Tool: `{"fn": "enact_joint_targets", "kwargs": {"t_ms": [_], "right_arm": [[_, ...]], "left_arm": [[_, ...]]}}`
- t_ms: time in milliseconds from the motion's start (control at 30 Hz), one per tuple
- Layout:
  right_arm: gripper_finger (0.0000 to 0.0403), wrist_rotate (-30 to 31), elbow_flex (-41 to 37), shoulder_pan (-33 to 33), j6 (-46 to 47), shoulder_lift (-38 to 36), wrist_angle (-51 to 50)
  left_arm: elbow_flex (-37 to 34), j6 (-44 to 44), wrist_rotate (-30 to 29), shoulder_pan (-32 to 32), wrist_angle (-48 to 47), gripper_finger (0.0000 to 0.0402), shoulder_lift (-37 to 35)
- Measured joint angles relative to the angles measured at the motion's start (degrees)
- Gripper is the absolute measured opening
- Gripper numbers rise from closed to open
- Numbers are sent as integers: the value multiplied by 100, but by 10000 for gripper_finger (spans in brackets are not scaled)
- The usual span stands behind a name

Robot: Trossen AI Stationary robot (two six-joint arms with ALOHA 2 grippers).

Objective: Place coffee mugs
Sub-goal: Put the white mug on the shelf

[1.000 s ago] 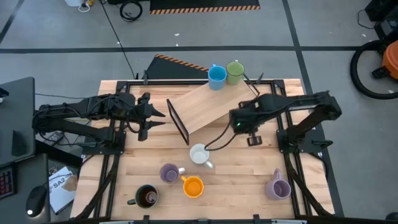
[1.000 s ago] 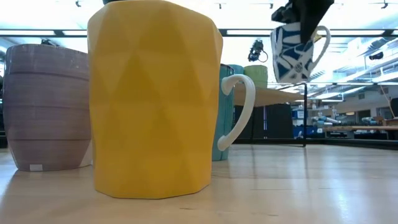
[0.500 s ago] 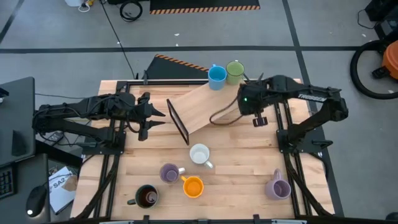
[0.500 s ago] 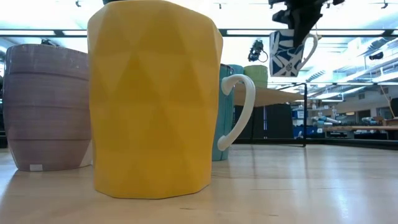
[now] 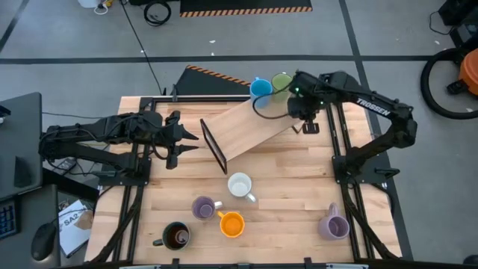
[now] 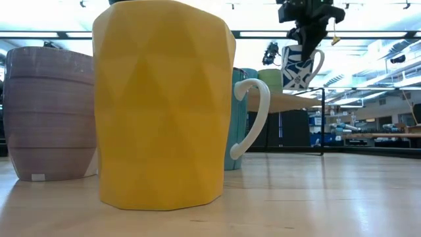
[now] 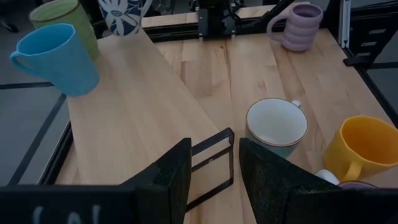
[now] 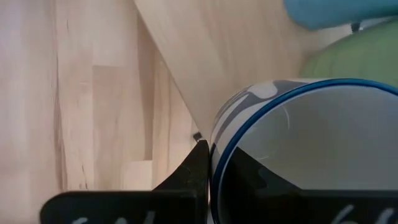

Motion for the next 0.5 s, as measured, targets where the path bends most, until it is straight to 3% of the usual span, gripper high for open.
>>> {"fn": "enact_joint_targets", "kwargs": {"t_ms": [200,500], "right_arm": [[32,-331,-9,-288,-87,200,-2],[37,-285,-9,-550,-305,383,75]], "left_arm": [[0,11,1,0,0,142,0],[0,1,2,-2,-12,142,2]]}}
